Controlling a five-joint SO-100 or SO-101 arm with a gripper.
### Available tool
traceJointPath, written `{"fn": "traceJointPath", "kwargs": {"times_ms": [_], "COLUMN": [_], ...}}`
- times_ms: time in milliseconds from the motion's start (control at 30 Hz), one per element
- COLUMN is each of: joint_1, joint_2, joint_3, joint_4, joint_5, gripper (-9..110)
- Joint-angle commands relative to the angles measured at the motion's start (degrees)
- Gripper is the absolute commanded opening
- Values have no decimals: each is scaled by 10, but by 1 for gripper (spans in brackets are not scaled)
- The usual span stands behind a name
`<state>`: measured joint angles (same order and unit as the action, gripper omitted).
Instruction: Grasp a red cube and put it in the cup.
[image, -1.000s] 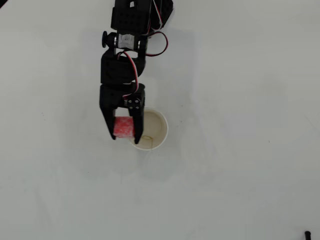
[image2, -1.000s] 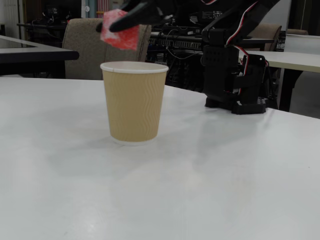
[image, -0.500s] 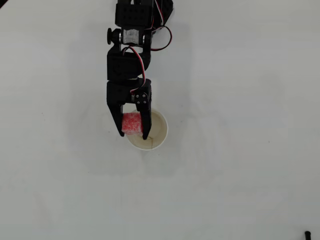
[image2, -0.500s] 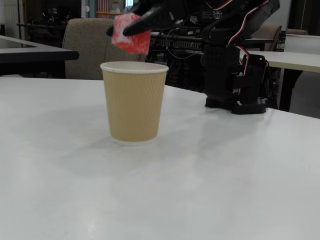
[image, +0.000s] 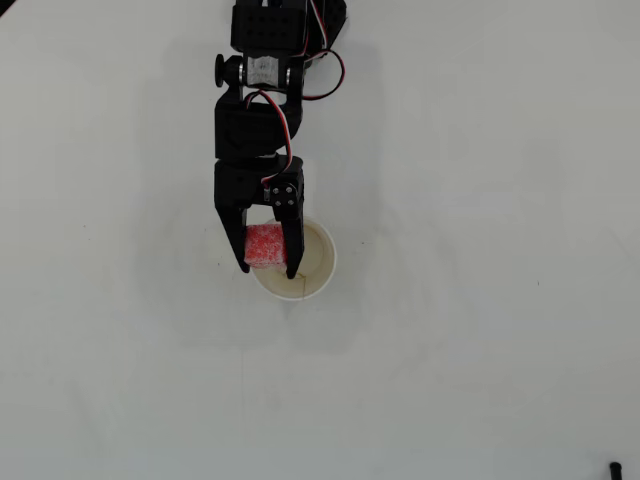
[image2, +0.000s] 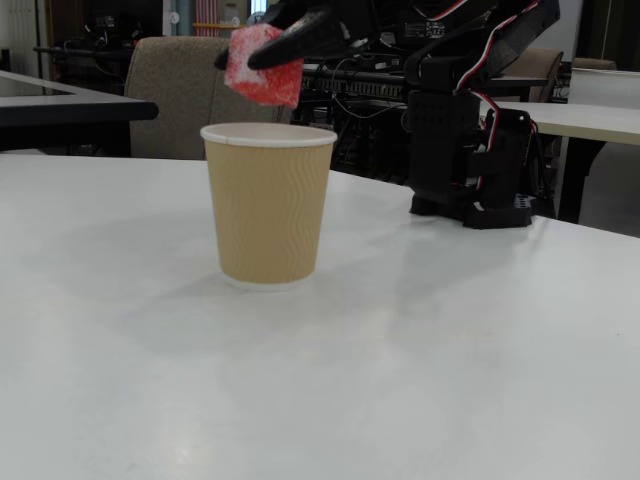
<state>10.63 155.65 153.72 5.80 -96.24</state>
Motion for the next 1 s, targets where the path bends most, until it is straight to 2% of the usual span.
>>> {"fn": "traceJointPath", "kwargs": {"times_ms": [0,100,267,633,800,967], "joint_1": [6,4,13,24,50,86], "joint_2": [15,15,16,30,57,64], "joint_3": [-9,-8,-7,-3,11,17], "joint_4": [-11,-11,-12,-14,-4,32], "joint_5": [12,12,15,24,33,69], "gripper": [16,19,32,33,31,16]}}
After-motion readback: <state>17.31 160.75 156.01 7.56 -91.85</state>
